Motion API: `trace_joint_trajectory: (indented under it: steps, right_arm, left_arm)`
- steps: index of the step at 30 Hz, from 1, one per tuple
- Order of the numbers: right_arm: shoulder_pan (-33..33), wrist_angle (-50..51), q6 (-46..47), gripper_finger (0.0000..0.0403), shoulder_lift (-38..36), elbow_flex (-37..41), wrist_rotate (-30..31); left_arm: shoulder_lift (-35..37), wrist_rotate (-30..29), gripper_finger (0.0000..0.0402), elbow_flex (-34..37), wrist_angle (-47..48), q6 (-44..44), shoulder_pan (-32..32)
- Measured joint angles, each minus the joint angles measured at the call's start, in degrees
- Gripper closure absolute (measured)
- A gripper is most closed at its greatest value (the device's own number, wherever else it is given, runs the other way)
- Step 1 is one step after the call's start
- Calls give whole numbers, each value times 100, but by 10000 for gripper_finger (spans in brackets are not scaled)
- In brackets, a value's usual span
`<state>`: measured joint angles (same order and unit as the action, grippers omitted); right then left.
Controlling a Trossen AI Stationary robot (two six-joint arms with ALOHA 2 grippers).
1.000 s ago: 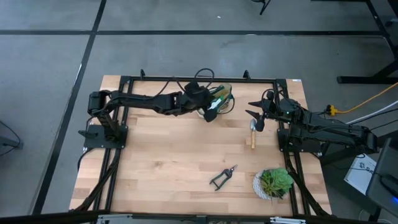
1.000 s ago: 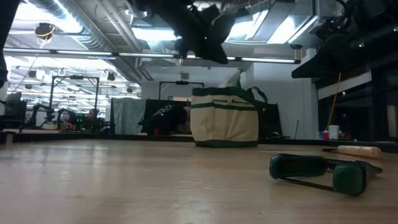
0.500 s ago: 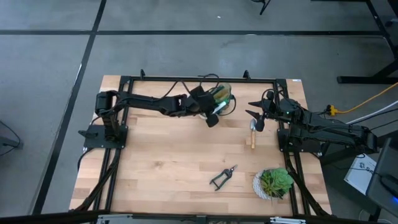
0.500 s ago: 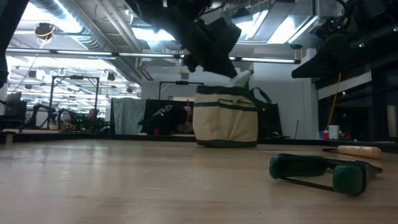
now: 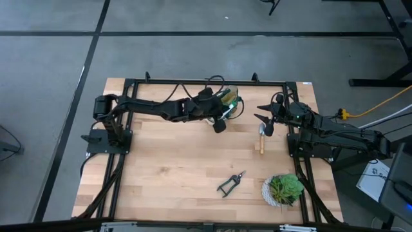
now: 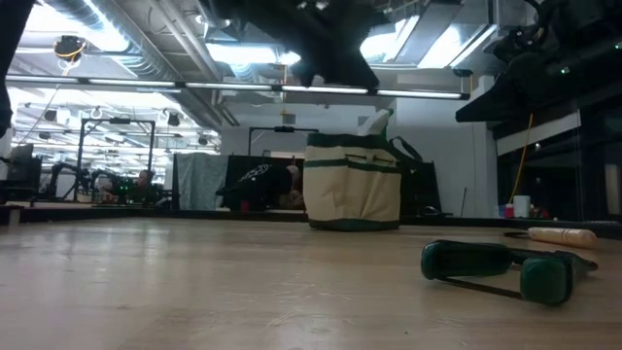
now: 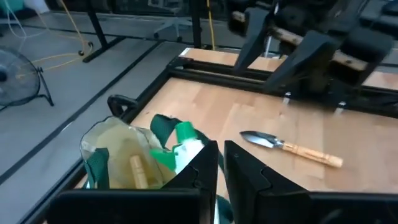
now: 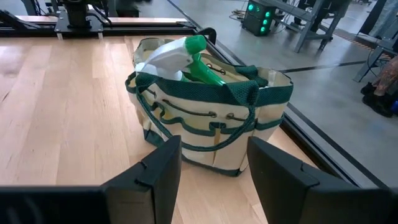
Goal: Pick & Place Garden tools in Gardening bag
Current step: Put the fruit pruner into the green gardening bag
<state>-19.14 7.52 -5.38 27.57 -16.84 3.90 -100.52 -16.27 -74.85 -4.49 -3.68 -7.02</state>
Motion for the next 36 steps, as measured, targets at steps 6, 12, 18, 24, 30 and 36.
trace_joint_trajectory:
  steps: [6,12,18,24,30,36]
  right_arm:
    - [-2,0,0,217,0,0,1]
    - [-2,0,1,217,0,0,2]
    - [0,1,-1,217,0,0,0]
    - [-2,1,-1,217,0,0,0]
    - [0,-1,1,217,0,1,0]
    - [-1,-1,0,217,0,0,2]
  left_arm:
    - [191,31,345,-2,-34,200,189]
    - [187,857,286,-2,35,295,373]
    - [183,1769,232,0,54,296,709]
    - [178,1572,204,0,400,145,1112]
    - [121,1334,200,4,567,-293,1484]
    - [65,1309,202,9,588,-310,1825]
